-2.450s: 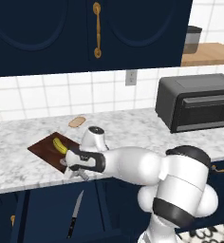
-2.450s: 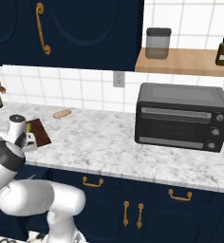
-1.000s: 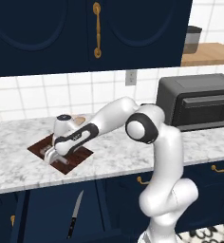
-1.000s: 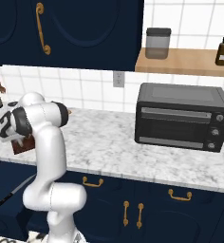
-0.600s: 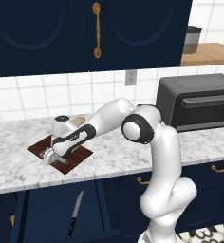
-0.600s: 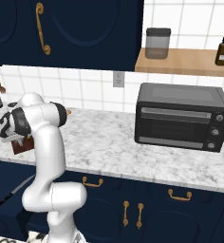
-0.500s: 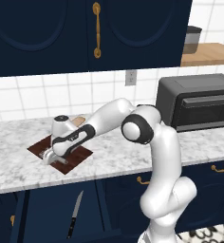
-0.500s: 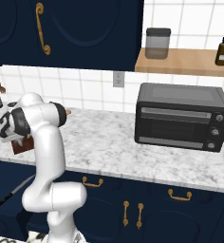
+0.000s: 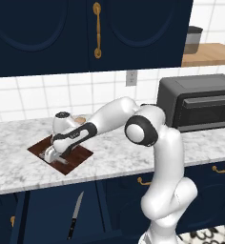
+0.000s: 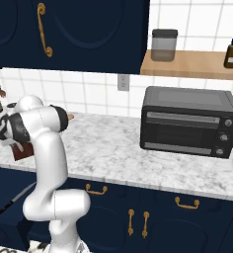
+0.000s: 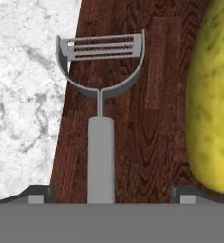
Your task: Place the appropriate cutting tool for cutting the cucumber skin on the cutting board.
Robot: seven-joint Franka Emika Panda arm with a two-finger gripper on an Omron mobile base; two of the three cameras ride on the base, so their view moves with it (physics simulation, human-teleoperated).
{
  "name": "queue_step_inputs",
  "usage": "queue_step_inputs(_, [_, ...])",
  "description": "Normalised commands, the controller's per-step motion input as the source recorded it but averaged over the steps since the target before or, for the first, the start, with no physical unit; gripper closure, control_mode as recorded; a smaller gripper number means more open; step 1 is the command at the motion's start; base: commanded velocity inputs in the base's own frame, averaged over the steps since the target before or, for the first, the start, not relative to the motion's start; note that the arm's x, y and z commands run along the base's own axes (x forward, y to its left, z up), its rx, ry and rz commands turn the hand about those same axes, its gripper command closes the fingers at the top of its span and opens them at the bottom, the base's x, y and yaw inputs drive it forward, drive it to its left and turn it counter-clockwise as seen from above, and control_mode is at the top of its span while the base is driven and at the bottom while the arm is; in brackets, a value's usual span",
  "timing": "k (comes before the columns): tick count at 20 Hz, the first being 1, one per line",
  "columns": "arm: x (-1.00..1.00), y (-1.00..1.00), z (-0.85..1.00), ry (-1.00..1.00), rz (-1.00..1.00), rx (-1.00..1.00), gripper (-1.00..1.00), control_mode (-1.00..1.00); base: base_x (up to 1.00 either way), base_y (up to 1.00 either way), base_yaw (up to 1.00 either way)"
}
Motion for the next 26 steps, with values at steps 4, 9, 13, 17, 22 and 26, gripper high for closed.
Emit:
queue_step_inputs(4, [-0.31, -0.35, 0.73, -0.09, -0.02, 0.00, -1.00, -1.00, 0.00, 0.00, 0.00])
queue_step_inputs(9, [-0.78, -0.52, 0.67, -0.07, -0.07, 0.02, -1.00, -1.00, 0.00, 0.00, 0.00])
queue_step_inputs(13, [-1.00, -0.69, 0.54, -0.12, -0.18, 0.01, -1.00, -1.00, 0.00, 0.00, 0.00])
queue_step_inputs(17, [-1.00, -0.86, 0.51, -0.10, -0.25, 0.03, -1.00, -1.00, 0.00, 0.00, 0.00])
queue_step_inputs(22, [-1.00, -1.00, 0.45, -0.08, -0.24, 0.04, -1.00, -1.00, 0.00, 0.00, 0.00])
queue_step_inputs(26, [-1.00, -1.00, 0.46, -0.06, -0.25, 0.02, -1.00, -1.00, 0.00, 0.00, 0.00])
